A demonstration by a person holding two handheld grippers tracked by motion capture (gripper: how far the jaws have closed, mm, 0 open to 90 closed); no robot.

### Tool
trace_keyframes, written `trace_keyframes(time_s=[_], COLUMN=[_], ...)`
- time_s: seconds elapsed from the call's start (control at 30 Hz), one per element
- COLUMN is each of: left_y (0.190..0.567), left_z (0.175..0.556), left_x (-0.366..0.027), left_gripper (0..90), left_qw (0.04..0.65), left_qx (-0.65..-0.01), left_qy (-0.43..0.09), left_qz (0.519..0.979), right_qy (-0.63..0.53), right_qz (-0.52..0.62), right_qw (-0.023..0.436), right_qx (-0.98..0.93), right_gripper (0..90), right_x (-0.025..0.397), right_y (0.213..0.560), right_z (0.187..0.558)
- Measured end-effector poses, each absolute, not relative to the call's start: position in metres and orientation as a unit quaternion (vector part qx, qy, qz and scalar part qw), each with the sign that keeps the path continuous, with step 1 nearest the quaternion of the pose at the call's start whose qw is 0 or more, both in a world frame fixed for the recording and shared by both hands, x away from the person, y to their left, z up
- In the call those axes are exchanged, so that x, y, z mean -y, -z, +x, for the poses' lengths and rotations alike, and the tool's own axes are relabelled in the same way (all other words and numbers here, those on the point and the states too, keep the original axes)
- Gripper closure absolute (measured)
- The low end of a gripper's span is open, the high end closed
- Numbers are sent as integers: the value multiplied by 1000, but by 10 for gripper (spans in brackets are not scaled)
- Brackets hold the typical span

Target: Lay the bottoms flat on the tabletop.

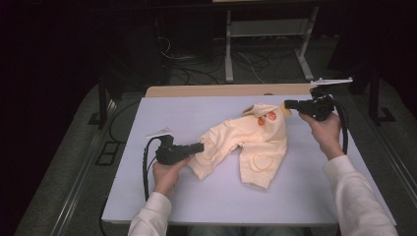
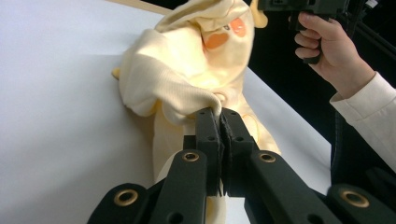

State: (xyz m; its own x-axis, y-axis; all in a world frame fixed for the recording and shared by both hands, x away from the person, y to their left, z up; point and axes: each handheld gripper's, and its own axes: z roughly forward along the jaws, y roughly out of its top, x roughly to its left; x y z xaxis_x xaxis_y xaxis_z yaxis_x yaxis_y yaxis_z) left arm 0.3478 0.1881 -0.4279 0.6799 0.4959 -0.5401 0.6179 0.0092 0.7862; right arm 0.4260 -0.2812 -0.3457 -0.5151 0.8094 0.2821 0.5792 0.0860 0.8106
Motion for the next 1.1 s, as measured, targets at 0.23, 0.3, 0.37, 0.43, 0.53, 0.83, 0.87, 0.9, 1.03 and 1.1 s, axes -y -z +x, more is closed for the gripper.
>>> trace_keyframes(time_s=[0.23, 0.3, 0.37, 0.43, 0.53, 0.83, 0.87, 0.9, 1.03, 1.1], left_y=[430, 430, 430, 430, 430, 429, 429, 429, 428, 427], left_z=[348, 348, 348, 348, 347, 344, 343, 342, 339, 338], left_x=[-188, -188, -187, -187, -186, -182, -182, -181, -177, -175], left_gripper=[864, 865, 865, 866, 871, 873, 873, 873, 873, 873], left_qw=[580, 576, 573, 570, 566, 561, 562, 563, 561, 559], left_qx=[-401, -402, -403, -403, -403, -393, -393, -391, -385, -381], left_qy=[52, 52, 53, 54, 56, 66, 68, 70, 77, 82], left_qz=[708, 710, 711, 714, 717, 725, 724, 725, 729, 731], right_qy=[-458, -450, -441, -434, -426, -393, -393, -396, -412, -425], right_qz=[547, 563, 576, 586, 597, 611, 611, 612, 605, 597], right_qw=[129, 125, 120, 114, 107, 93, 89, 85, 89, 101], right_qx=[-688, -682, -678, -674, -671, -681, -681, -679, -676, -673], right_gripper=[868, 868, 868, 868, 868, 862, 858, 854, 762, 684], right_x=[325, 334, 342, 348, 354, 353, 353, 353, 354, 354], right_y=[369, 380, 390, 398, 407, 426, 427, 426, 419, 414], right_z=[427, 426, 425, 425, 424, 426, 426, 426, 425, 424])
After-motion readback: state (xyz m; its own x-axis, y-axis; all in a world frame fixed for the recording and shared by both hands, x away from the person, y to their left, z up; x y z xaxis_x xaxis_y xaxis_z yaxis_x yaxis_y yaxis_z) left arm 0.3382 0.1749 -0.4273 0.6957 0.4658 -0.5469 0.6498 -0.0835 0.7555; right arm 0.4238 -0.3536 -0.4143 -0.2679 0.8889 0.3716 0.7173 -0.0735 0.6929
